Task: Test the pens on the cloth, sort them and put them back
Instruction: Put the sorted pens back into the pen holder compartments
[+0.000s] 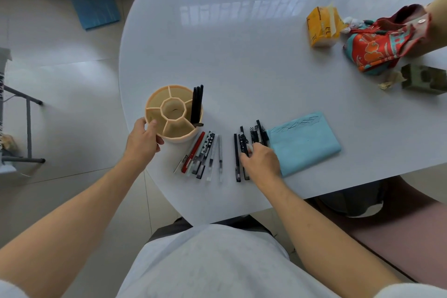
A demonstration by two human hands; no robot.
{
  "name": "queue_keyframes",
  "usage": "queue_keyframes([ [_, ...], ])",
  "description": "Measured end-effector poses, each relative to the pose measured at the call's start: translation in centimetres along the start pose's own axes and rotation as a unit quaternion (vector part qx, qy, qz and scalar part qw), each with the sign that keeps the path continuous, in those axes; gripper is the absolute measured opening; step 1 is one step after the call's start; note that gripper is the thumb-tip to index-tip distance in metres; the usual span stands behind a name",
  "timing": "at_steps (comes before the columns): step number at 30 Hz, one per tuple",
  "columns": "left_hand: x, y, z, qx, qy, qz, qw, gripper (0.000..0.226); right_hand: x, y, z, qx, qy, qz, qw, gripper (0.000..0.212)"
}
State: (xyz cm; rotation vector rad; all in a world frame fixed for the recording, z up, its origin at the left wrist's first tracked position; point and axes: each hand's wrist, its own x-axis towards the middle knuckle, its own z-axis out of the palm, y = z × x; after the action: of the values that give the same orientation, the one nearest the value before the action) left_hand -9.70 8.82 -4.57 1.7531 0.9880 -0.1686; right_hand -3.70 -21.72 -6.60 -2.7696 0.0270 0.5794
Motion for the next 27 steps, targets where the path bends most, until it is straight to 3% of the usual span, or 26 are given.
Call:
queue_keyframes([
  [7,0.3,-0.2,0.1,0.006,0.0,-0.004,1.0,0.036,-0.4,-0.9,0.2,-0.091,-0.014,-0.019,0.996,0.022],
  [16,0.6,-0.4,0.1,0.004,0.003,-0.003,1.0,0.035,-0.6,1.6,-0.4,0.089,-0.019,-0.005,0.996,0.019],
  [20,0.5,-0.3,0.1,0.009,0.004,-0.003,1.0,0.035,-0.5,2.2,-0.1,0.044,0.004,-0.032,0.999,0.016],
  [23,0.4,-0.3,0.2,0.011,0.003,-0.003,1.0,0.036,-1.0,2.1,0.1,-0.017,0.001,-0.051,0.999,0.026],
  [27,0.5,-0.4,0.1,0.006,0.005,-0.004,1.0,0.037,-1.5,1.0,-0.1,-0.031,-0.017,-0.035,0.999,0.023],
])
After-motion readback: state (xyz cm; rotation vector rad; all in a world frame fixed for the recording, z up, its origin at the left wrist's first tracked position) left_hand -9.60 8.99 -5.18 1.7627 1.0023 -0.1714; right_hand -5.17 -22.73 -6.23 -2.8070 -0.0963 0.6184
